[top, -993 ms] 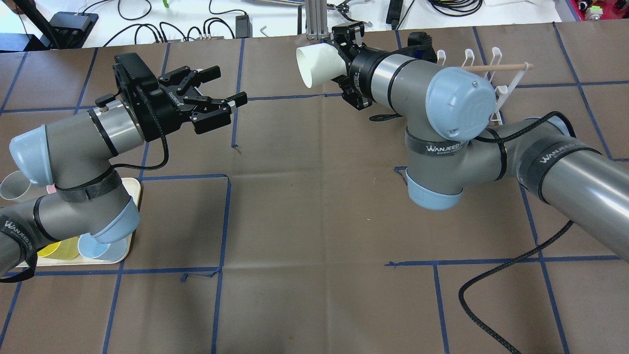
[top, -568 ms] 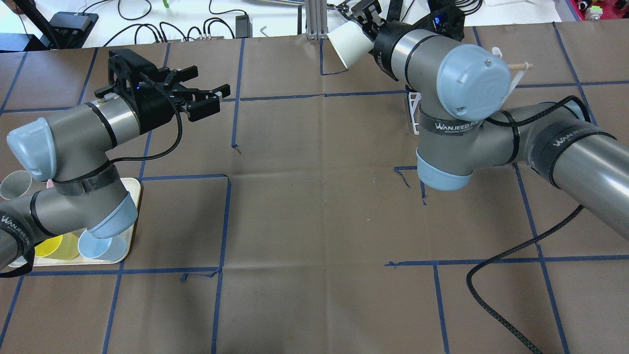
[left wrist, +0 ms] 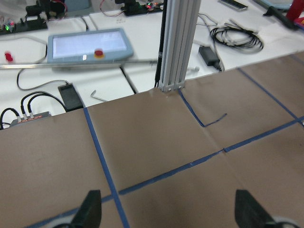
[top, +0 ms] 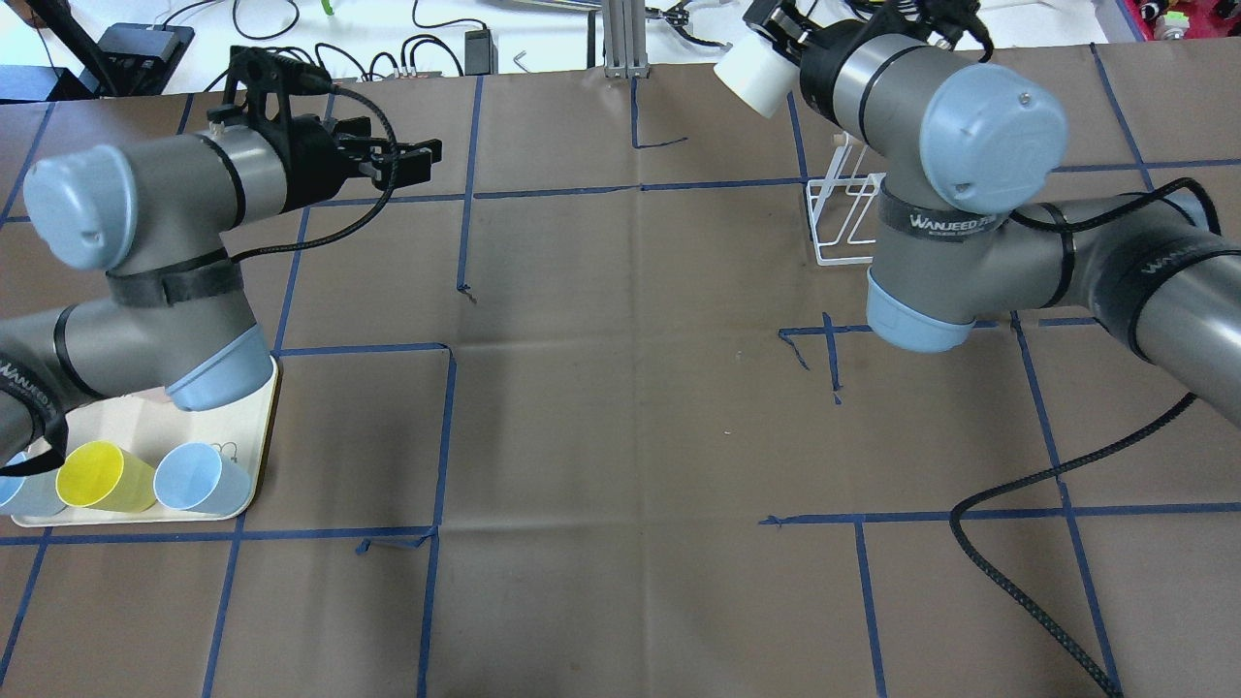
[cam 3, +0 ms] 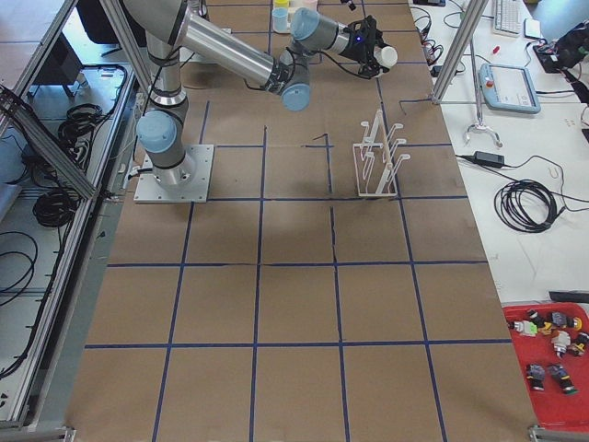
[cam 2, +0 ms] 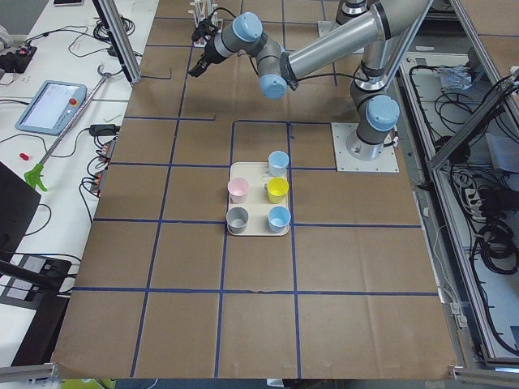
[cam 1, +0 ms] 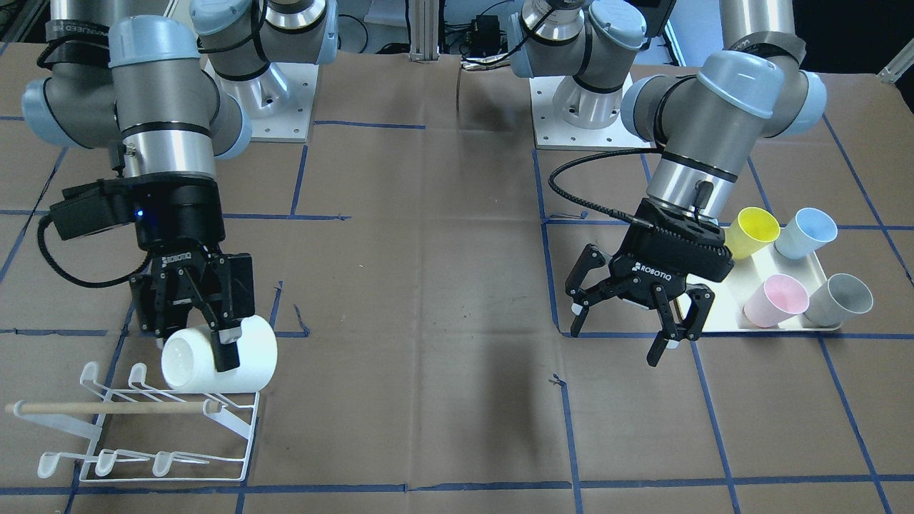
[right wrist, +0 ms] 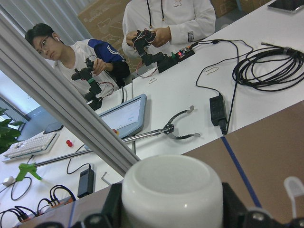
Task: Transfer IKEA cup to right arm and place on rack
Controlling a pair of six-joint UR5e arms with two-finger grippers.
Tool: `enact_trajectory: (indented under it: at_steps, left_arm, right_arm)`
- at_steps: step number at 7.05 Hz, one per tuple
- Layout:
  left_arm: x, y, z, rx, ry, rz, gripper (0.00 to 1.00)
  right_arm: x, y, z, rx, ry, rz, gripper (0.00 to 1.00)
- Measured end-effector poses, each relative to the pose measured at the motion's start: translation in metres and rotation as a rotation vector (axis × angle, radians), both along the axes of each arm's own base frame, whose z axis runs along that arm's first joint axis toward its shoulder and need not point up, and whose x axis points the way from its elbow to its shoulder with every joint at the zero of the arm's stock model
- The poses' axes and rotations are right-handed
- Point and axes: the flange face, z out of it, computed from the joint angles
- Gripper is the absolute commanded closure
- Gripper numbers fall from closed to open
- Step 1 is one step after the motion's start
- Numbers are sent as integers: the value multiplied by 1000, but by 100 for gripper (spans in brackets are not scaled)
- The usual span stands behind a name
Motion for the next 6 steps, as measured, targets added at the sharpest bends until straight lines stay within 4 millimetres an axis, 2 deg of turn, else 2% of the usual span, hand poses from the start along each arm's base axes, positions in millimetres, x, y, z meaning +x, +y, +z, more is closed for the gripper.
enact_trajectory:
  at_steps: [1,2,4,6]
  left_arm:
    - [-6,-5,18,119,-52,56,1]
    - [-6,-1,39,254,-89,111,1]
    - [-2,30,79,470,-140,203,1]
    - [-1,66,101,569,-164,229,1]
  right_arm:
    - [-17,-8,-5,-28,98,23,88]
    - [-28,-21,-12,-64,186,48,88]
    - [-42,-54,-32,-115,321,90,90]
    - [-60,-78,-51,-125,402,107,90]
